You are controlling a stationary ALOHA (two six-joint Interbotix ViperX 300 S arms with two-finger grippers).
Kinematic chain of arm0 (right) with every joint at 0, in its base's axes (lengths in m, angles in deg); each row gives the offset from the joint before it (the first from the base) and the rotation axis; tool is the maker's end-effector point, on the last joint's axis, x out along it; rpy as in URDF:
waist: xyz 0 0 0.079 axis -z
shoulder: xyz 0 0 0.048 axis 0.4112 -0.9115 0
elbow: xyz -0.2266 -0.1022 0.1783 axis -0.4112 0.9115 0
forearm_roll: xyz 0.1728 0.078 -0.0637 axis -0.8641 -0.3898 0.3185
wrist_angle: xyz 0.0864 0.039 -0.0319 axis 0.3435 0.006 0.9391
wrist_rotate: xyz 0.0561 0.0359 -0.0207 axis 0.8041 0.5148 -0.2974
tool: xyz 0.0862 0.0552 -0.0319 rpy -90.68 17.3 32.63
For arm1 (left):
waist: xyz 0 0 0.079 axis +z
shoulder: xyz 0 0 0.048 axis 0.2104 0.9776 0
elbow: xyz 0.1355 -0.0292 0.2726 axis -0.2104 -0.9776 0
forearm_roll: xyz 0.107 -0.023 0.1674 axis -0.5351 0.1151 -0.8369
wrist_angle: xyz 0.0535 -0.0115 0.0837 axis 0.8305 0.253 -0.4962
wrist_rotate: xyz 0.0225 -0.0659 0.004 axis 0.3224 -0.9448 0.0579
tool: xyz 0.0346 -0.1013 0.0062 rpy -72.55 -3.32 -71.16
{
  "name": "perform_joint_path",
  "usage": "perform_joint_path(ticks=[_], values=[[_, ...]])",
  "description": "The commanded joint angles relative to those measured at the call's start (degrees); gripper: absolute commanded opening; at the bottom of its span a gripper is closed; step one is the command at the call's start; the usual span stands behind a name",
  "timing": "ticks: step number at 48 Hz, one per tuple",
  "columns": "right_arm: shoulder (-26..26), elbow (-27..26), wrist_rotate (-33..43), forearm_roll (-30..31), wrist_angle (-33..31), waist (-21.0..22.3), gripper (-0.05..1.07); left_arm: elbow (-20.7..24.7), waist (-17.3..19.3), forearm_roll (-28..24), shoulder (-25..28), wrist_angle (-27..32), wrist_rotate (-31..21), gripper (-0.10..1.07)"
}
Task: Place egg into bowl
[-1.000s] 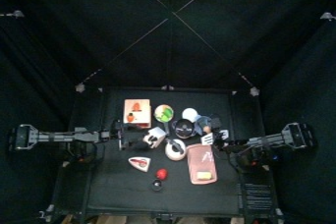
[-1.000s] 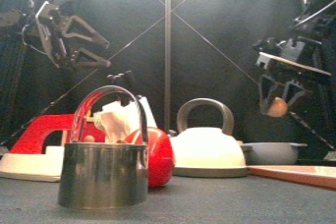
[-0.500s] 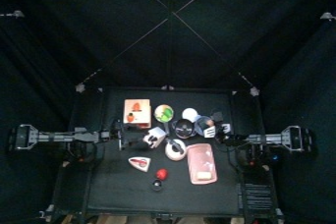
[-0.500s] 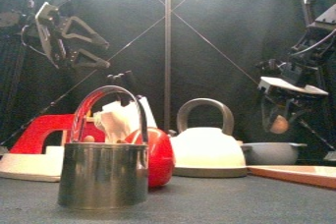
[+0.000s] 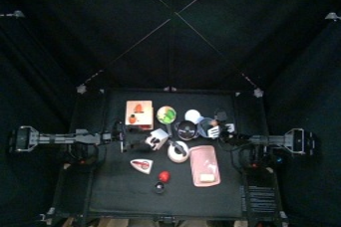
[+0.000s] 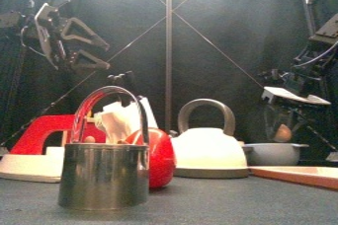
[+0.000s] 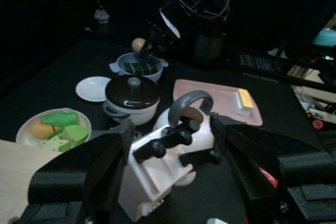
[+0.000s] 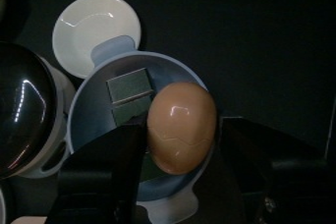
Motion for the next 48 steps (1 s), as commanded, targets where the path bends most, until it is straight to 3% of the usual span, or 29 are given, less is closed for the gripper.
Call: perform_joint_path(ticks=[1, 8, 36, 48], values=[[0.2, -0.5, 0.1, 0.2, -0.3, 0.2, 0.96, 0.6, 0.0, 0.0, 0.0, -0.2, 0.1, 0.96], [0.2, -0.6, 0.1, 0.1, -0.2, 0.2, 1.01, 0.6, 0.1, 0.0, 0.1, -0.2, 0.2, 0.96], [0.1, -3.2, -0.3, -0.2, -0.3, -1.1, 1.01, 0.6, 0.0, 0.0, 0.0, -0.3, 0.1, 0.96], [0.1, -5.1, -0.4, -2.2, -1.0, -3.7, 1.01, 0.5, 0.1, 0.0, 0.1, -0.2, 0.1, 0.96]])
